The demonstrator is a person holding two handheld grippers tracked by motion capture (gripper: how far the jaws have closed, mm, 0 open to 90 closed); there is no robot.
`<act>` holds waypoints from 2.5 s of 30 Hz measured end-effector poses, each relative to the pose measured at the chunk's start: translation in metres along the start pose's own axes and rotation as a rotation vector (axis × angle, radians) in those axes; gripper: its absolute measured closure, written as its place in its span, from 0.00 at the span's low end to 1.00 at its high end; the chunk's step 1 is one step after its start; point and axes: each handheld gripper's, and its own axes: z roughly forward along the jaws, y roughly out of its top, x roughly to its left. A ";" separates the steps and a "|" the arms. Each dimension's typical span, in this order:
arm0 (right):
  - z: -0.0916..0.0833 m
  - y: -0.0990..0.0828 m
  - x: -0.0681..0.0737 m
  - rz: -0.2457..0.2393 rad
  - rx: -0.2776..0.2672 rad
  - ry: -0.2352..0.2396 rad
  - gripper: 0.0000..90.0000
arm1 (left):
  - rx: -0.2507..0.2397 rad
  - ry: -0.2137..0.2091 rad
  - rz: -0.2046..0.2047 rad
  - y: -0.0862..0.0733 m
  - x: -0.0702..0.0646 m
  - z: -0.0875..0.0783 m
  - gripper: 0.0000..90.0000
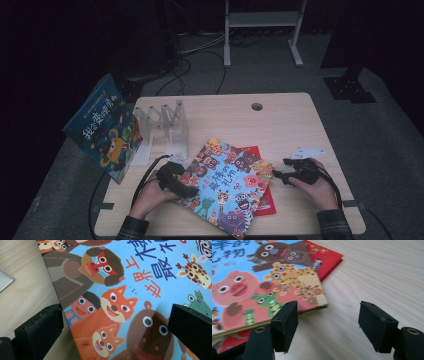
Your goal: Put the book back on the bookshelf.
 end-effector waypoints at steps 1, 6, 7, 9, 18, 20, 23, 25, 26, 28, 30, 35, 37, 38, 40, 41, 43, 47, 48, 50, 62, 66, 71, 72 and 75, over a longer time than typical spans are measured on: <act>-0.001 0.000 0.002 -0.006 -0.002 0.005 0.34 | -0.001 0.000 0.000 0.000 0.000 0.000 0.00; -0.013 -0.001 0.020 -0.025 -0.037 0.061 0.34 | -0.004 -0.001 -0.003 0.000 0.000 0.000 0.00; -0.016 -0.002 0.024 -0.030 -0.045 0.076 0.34 | -0.002 -0.002 -0.003 0.000 0.000 0.000 0.00; -0.019 -0.004 0.034 -0.041 -0.054 0.105 0.34 | -0.002 -0.002 -0.004 0.000 0.000 0.000 0.00; -0.020 -0.013 0.071 -0.095 -0.044 0.168 0.33 | -0.005 -0.002 -0.009 0.000 0.000 0.001 0.00; -0.018 -0.014 0.075 -0.103 -0.036 0.172 0.33 | -0.006 -0.002 -0.008 0.000 0.000 0.001 0.00; -0.014 -0.016 0.077 -0.106 -0.023 0.181 0.33 | -0.006 -0.003 -0.008 0.000 0.000 0.000 0.00; -0.014 -0.016 0.077 -0.105 -0.023 0.186 0.33 | -0.007 -0.004 -0.008 -0.001 0.000 0.000 0.00; -0.014 -0.016 0.077 -0.103 -0.020 0.187 0.33 | -0.004 -0.004 -0.005 -0.001 0.001 0.000 0.00; -0.014 -0.016 0.076 -0.103 -0.022 0.193 0.35 | -0.006 0.001 -0.009 0.000 0.001 0.000 0.00; -0.013 -0.017 0.078 -0.099 -0.027 0.204 0.35 | -0.009 0.011 -0.017 -0.001 0.002 -0.001 0.00; -0.009 -0.014 0.086 -0.115 -0.024 0.202 0.33 | -0.006 0.016 -0.027 -0.003 0.006 -0.004 0.00; -0.007 -0.013 0.088 -0.117 -0.022 0.199 0.32 | -0.003 0.017 -0.028 -0.005 0.007 -0.006 0.00; -0.007 -0.012 0.090 -0.117 -0.021 0.199 0.32 | -0.006 0.019 -0.033 -0.005 0.007 -0.006 0.00; -0.006 -0.011 0.092 -0.123 -0.018 0.197 0.32 | -0.003 0.022 -0.035 -0.006 0.008 -0.007 0.00; -0.006 -0.011 0.094 -0.126 -0.016 0.198 0.32 | 0.004 0.023 -0.032 -0.006 0.008 -0.008 0.00; -0.005 -0.010 0.098 -0.135 -0.014 0.199 0.33 | 0.002 0.027 -0.040 -0.008 0.008 -0.009 0.00; -0.004 -0.009 0.100 -0.134 -0.015 0.202 0.34 | 0.006 0.030 -0.042 -0.010 0.008 -0.011 0.00; -0.004 -0.009 0.100 -0.134 -0.015 0.204 0.34 | 0.010 0.030 -0.040 -0.010 0.008 -0.012 0.00; -0.003 -0.009 0.099 -0.134 -0.016 0.206 0.34 | 0.007 0.029 -0.040 -0.010 0.008 -0.012 0.00; -0.002 -0.012 0.098 -0.127 -0.006 0.208 0.31 | -0.012 0.008 -0.047 0.001 0.019 -0.002 0.00; -0.002 -0.012 0.098 -0.129 -0.010 0.207 0.31 | -0.017 -0.014 -0.063 0.006 0.026 0.002 0.00; -0.003 -0.012 0.098 -0.129 -0.010 0.206 0.32 | -0.027 -0.033 -0.075 0.011 0.032 0.008 0.00; -0.003 -0.012 0.098 -0.129 -0.010 0.205 0.32 | -0.028 -0.039 -0.083 0.012 0.032 0.010 0.00; -0.003 -0.012 0.099 -0.134 -0.013 0.200 0.32 | -0.031 -0.041 -0.085 0.013 0.033 0.011 0.00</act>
